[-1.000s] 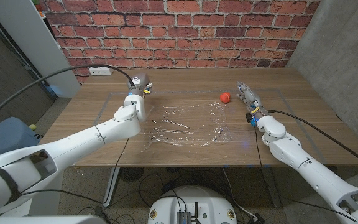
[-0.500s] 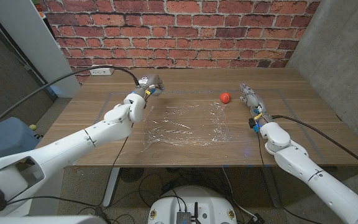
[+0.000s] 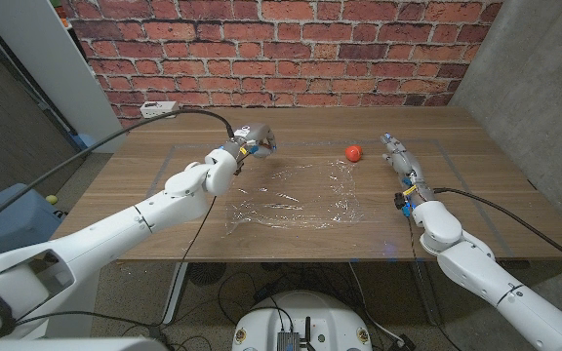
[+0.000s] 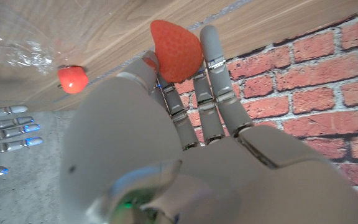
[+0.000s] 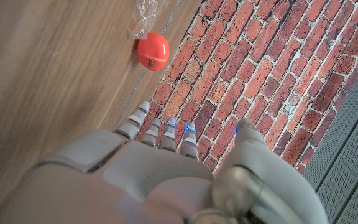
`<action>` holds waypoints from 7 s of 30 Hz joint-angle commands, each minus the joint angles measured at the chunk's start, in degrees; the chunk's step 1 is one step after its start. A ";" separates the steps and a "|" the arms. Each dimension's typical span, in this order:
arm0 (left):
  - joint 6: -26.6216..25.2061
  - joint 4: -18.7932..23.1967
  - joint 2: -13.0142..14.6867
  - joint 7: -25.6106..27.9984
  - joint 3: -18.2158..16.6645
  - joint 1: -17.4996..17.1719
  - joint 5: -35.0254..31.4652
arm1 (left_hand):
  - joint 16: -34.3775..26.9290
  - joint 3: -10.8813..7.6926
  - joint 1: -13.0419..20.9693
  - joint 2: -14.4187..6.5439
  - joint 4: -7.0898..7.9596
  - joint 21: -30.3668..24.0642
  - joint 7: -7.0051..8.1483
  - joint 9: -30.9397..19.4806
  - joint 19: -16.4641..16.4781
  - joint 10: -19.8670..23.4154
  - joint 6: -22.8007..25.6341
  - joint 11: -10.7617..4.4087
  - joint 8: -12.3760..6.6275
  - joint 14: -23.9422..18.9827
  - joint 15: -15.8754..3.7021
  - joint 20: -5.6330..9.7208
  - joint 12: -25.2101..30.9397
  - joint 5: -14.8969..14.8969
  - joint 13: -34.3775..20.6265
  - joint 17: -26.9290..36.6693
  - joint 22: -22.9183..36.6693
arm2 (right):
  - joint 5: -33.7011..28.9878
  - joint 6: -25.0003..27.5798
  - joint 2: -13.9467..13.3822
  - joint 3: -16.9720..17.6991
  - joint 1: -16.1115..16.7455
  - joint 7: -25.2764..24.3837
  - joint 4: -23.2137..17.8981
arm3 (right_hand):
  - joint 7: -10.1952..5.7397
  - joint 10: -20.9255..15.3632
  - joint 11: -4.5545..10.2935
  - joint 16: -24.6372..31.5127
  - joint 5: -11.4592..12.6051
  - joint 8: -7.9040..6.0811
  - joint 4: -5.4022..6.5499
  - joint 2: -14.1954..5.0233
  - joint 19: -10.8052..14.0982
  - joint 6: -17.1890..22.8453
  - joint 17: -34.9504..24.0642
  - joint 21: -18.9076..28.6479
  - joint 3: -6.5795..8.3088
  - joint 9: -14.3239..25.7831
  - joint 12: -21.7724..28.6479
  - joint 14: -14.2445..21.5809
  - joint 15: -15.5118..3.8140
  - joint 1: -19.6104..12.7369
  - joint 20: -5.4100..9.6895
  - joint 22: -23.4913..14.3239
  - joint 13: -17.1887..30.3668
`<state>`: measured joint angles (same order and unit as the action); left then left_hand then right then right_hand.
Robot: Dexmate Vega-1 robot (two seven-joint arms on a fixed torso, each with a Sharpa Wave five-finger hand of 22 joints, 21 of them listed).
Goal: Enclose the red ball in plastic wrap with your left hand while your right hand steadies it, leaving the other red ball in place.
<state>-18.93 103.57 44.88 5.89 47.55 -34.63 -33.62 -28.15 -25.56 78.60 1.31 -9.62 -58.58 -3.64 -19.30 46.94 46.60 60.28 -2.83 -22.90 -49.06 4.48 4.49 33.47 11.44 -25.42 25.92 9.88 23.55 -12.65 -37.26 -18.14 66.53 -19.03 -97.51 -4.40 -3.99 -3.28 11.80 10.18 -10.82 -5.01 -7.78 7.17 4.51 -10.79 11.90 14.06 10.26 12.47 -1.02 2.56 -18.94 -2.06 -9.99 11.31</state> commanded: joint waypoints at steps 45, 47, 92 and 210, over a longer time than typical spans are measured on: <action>7.14 0.68 -5.31 -21.77 2.93 -1.37 -12.51 | 8.22 3.78 -1.71 -5.85 2.10 0.53 5.16 1.04 -13.07 -9.89 -10.70 -1.86 8.51 2.61 -16.83 -2.56 -9.26 -0.32 3.60 1.38 0.09 | -4.91 -1.34 0.49 5.23 11.99 -4.91 -8.55 | 0.00 -0.76 -0.02 -0.11 -0.09 -0.04 -0.77 0.23 0.49 0.55 -0.16 -0.08 0.05 0.19 -0.38 0.43 0.29 0.39 -0.48 -0.23 0.20; 6.31 0.75 -5.53 -23.81 3.43 -0.79 -13.37 | 10.77 3.97 -4.12 -5.30 2.41 1.64 6.15 1.85 -16.22 -12.84 -13.66 -1.07 10.32 5.47 -16.01 -4.83 -11.89 -0.31 4.52 -0.77 0.07 | -4.78 -0.81 0.60 5.39 12.14 -5.19 -8.94 | -0.03 -0.70 0.09 -0.12 -0.09 -0.05 -0.77 0.21 0.46 0.57 -0.16 -0.10 0.05 0.19 -0.42 0.41 0.25 0.40 -0.47 -0.23 0.20; -24.15 4.82 -11.05 -3.58 -3.95 -10.35 -16.27 | 13.41 7.64 -25.72 -7.13 7.47 9.24 9.45 8.37 -25.54 -16.42 -30.18 0.64 11.23 17.31 -10.61 -10.23 -18.47 -0.65 10.90 -10.35 0.19 | -4.36 4.66 -0.35 2.43 4.83 -2.12 -7.05 | 0.66 -1.57 0.07 -0.29 0.28 -0.78 -1.75 -0.42 0.18 3.37 0.02 -0.29 1.04 0.17 -0.34 0.62 0.32 -0.90 -0.96 -0.24 0.22; -41.70 3.75 -4.78 -26.01 15.60 19.72 13.61 | 12.48 -0.93 -19.99 -9.49 -0.30 18.59 -1.87 4.62 -24.60 -9.19 4.12 -0.45 4.63 15.92 -10.99 -9.85 -16.12 1.86 9.49 -12.41 0.51 | -4.27 9.60 -0.38 -1.48 -1.95 -3.72 -1.61 | 0.95 -2.53 -0.17 -0.20 0.14 -0.11 -1.59 -0.29 0.66 4.45 -0.25 -0.23 1.18 0.21 -0.62 0.99 0.21 -0.39 -0.45 -0.25 0.29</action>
<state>-66.67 99.84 36.17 -24.96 71.64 -11.50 -29.45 -15.76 -25.86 58.17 -8.40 -9.92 -40.07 -5.28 -14.40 22.66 36.90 63.75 -3.37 -17.86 -33.07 -3.26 -5.19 17.20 12.79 -15.80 13.52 10.28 19.72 -4.14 -37.28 -19.49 64.46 -21.96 -98.70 -3.59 -6.24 -3.48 11.80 10.18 -11.00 -6.55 -8.00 7.37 8.39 -10.79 11.68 15.19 10.26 11.98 -0.10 2.86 -19.77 -2.67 -9.99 11.30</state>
